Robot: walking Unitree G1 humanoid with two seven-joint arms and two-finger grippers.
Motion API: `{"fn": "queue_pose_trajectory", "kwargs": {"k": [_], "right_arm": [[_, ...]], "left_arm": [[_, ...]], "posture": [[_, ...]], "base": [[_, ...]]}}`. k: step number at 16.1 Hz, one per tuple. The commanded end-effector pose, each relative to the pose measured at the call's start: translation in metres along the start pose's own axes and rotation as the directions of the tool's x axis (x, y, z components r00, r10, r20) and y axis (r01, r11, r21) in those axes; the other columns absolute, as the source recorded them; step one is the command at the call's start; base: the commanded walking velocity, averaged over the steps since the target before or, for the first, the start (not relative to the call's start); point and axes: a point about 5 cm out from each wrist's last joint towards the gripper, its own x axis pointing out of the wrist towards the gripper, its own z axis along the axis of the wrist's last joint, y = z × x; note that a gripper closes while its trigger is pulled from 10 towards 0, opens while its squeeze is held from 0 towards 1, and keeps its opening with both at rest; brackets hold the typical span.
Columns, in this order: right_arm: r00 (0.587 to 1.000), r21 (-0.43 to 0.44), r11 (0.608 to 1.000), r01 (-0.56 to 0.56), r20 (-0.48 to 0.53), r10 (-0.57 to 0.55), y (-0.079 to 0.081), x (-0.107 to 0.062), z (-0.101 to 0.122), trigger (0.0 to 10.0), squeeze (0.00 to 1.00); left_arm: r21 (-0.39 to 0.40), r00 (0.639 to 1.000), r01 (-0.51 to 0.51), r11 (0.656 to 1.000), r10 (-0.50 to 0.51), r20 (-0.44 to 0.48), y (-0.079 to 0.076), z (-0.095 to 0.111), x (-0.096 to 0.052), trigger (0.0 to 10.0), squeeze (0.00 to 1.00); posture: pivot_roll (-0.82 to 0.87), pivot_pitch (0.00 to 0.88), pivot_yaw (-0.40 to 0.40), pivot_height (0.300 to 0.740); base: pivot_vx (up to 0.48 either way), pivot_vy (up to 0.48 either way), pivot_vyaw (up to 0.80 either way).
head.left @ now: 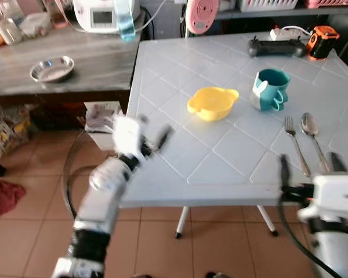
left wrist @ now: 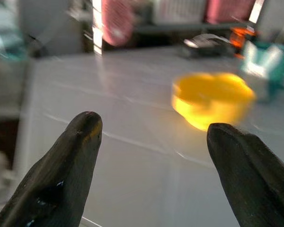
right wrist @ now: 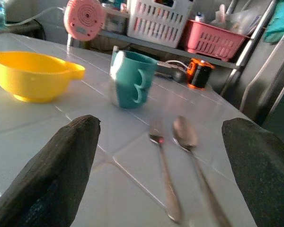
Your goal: Setting the table
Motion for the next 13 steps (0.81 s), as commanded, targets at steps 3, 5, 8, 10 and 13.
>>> {"fn": "queue_pose_trajectory", "kwargs": {"k": [3,5,8,10,13], "right_arm": [[0.997,-0.003,1.000,-0.024,-0.070,0.024,0.001,-0.020,-0.003,10.0,1.00],[0.996,0.025,1.000,-0.019,-0.090,0.021,0.009,-0.026,-0.004,10.0,1.00],[0.995,0.066,0.997,0.031,-0.095,-0.025,0.019,-0.027,-0.001,10.0,1.00],[0.995,0.071,0.996,0.048,-0.096,-0.041,0.021,-0.027,0.000,10.0,1.00],[0.995,0.064,0.997,0.036,-0.097,-0.030,0.023,-0.027,0.000,10.0,1.00]], "left_arm": [[0.051,0.998,-0.039,0.998,0.042,-0.048,0.010,-0.014,-0.017,10.0,0.00],[0.078,0.999,-0.028,0.997,0.031,-0.040,0.008,-0.015,-0.020,10.0,0.00],[0.059,0.998,-0.047,0.997,0.049,-0.040,0.012,-0.014,-0.021,10.0,0.00],[0.056,0.997,-0.056,0.997,0.058,-0.041,0.013,-0.015,-0.021,10.0,0.00],[0.050,0.998,-0.055,0.997,0.057,-0.042,0.008,-0.018,-0.020,10.0,0.00]], "posture": [[-0.05,0.074,0.079,0.740],[-0.04,0.075,0.075,0.740],[-0.04,0.074,0.074,0.740],[-0.05,0.073,0.072,0.740],[-0.05,0.076,0.062,0.740]], "base": [[0.000,0.000,-0.59],[0.000,0.000,-0.68],[0.000,0.000,0.00],[0.000,0.000,0.00],[0.000,0.000,0.00]]}}
